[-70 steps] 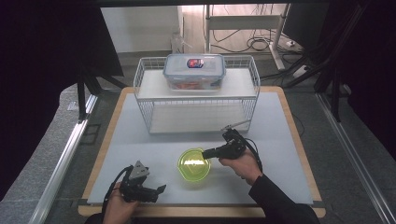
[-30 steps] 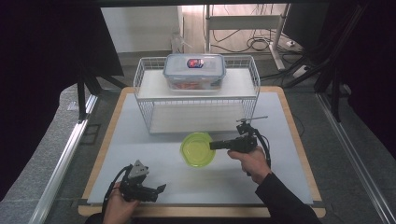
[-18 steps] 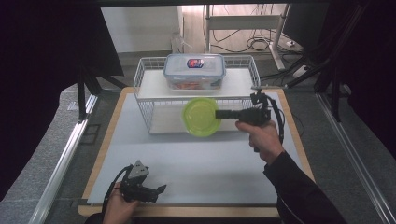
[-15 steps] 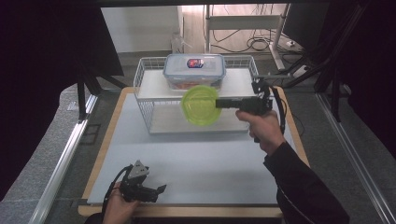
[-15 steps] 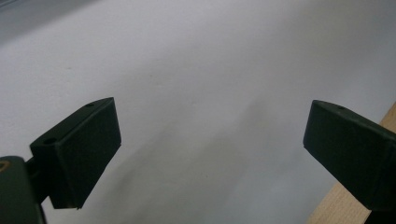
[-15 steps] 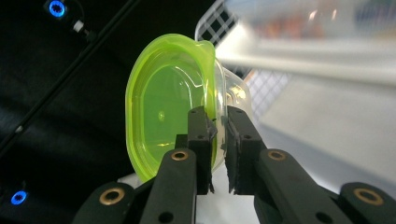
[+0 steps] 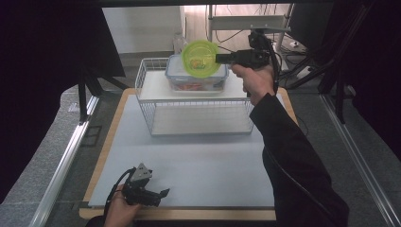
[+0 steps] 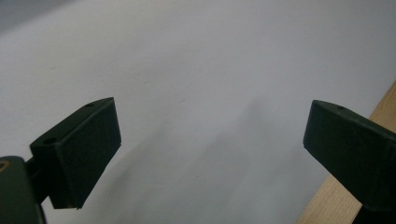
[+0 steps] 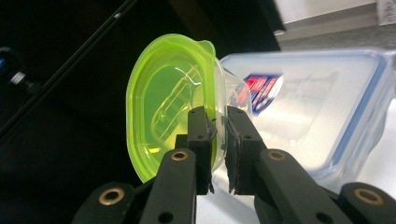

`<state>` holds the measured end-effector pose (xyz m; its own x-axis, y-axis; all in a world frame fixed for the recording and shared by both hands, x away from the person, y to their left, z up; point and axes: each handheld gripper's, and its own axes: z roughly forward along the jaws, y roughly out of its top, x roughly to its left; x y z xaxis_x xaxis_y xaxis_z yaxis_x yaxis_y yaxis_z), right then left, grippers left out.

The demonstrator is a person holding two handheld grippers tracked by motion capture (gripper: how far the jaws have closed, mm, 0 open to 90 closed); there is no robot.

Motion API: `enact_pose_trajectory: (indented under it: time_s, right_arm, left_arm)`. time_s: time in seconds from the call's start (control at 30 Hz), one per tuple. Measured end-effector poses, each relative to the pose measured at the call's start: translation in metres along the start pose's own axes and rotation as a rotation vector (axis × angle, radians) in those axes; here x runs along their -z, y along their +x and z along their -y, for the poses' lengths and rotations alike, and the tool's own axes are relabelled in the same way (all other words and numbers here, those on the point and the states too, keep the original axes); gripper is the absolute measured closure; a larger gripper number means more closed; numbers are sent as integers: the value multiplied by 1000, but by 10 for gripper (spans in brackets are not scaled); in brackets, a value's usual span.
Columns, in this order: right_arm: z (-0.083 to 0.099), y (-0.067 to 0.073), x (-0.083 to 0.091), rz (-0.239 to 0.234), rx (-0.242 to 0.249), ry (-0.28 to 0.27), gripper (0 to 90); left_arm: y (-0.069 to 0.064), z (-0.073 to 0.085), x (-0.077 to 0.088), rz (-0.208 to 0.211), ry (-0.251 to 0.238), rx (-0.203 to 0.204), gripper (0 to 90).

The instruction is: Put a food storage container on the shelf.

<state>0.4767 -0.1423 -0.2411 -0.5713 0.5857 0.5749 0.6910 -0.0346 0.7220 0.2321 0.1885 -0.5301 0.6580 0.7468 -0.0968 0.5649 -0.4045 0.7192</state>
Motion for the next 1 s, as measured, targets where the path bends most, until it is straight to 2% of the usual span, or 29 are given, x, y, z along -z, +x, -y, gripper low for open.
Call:
enact_pose_trajectory:
  time_s: [0.17,0.2,0.33,0.43,0.53,0.7,0.8,0.93,1.0]
  right_arm:
    - [-11,-3,-11,37,-21,-2,818]
    - [-15,-5,-17,45,-42,0,817]
    - [-21,-9,-27,75,-69,4,808]
    - [-23,-12,-29,78,-90,-8,796]
    - [-26,-15,-33,85,-106,-32,696]
    - [-26,-15,-36,114,-90,-42,701]
    - [-25,-17,-38,129,-82,-46,666]
    - [-24,-17,-41,138,-57,-62,595]
    - [-23,-16,-41,146,-33,-78,517]
  left_arm:
    - [-1,0,-1,11,3,-8,39]
    - [-1,0,-1,14,3,-11,39]
    - [-2,0,-1,21,4,-15,39]
    - [-2,0,-1,23,4,-16,39]
    - [-3,0,-2,29,9,-19,39]
    - [-3,0,-2,32,13,-23,39]
    - [-4,0,-3,33,17,-25,39]
    - [-4,0,-3,34,30,-32,39]
    - [-4,0,-4,34,33,-33,39]
